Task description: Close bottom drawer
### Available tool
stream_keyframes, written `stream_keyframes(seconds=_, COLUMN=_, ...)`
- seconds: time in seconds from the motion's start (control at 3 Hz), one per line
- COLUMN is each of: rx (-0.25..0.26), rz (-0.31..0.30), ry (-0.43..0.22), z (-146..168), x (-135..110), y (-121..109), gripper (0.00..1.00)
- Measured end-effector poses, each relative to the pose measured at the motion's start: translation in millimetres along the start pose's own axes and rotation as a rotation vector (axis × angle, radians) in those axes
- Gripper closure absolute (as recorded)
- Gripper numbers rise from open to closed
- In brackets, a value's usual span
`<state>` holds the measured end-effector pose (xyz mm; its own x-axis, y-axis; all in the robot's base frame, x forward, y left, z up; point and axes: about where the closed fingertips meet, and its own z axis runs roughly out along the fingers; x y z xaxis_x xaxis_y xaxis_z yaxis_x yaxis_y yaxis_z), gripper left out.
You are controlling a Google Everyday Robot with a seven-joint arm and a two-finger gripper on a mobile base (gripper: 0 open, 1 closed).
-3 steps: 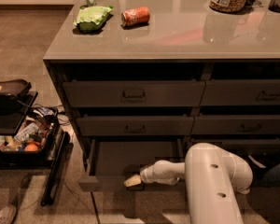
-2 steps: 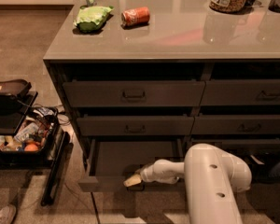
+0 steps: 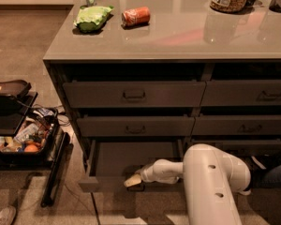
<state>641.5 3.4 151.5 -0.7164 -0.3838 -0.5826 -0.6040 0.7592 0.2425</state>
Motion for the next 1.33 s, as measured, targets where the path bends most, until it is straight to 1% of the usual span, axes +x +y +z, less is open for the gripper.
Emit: stream_keyframes(seconds=1.33, rx=0.012, rz=0.014, ry=-0.005, z=3.0, x=-9.3, y=-10.0, gripper=1.00)
